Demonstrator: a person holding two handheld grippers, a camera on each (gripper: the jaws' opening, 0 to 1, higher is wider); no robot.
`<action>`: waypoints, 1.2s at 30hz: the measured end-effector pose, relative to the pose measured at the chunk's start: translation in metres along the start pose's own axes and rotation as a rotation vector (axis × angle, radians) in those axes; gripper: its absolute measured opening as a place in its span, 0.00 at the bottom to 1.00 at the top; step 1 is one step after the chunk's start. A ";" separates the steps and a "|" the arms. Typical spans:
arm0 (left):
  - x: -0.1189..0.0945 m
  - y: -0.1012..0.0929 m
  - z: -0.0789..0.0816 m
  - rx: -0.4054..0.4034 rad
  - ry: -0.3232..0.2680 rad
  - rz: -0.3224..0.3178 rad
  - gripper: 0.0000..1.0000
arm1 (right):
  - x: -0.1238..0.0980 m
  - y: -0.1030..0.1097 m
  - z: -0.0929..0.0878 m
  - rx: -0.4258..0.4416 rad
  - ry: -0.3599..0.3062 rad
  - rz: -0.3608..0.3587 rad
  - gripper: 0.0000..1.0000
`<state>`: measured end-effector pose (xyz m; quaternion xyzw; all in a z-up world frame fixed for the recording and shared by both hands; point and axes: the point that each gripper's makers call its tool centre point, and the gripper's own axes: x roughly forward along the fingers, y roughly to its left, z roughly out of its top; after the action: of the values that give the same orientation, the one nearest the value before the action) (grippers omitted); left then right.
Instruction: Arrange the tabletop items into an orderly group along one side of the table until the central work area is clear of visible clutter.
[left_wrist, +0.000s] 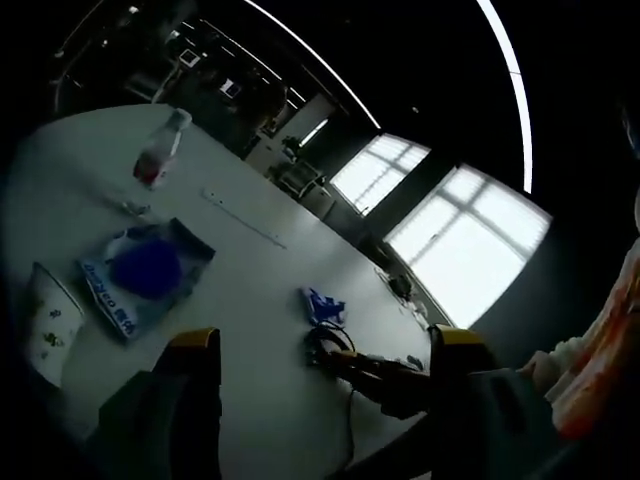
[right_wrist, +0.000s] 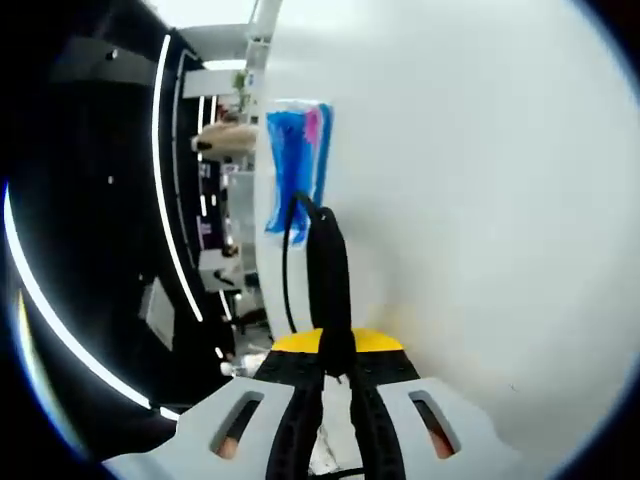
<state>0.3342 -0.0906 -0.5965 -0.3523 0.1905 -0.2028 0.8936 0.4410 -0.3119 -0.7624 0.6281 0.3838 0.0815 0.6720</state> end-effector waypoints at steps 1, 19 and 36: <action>0.000 0.000 0.000 0.001 0.001 0.000 0.88 | 0.000 -0.004 0.001 0.011 -0.010 -0.015 0.06; 0.008 -0.005 -0.004 -0.010 0.011 -0.019 0.89 | -0.006 0.020 0.006 0.049 -0.070 0.010 0.33; 0.007 0.000 -0.006 -0.016 0.010 -0.012 0.90 | -0.033 0.022 -0.004 -0.500 -0.017 -0.134 0.43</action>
<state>0.3372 -0.0980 -0.6019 -0.3595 0.1945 -0.2083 0.8886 0.4234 -0.3239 -0.7287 0.4163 0.3867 0.1241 0.8135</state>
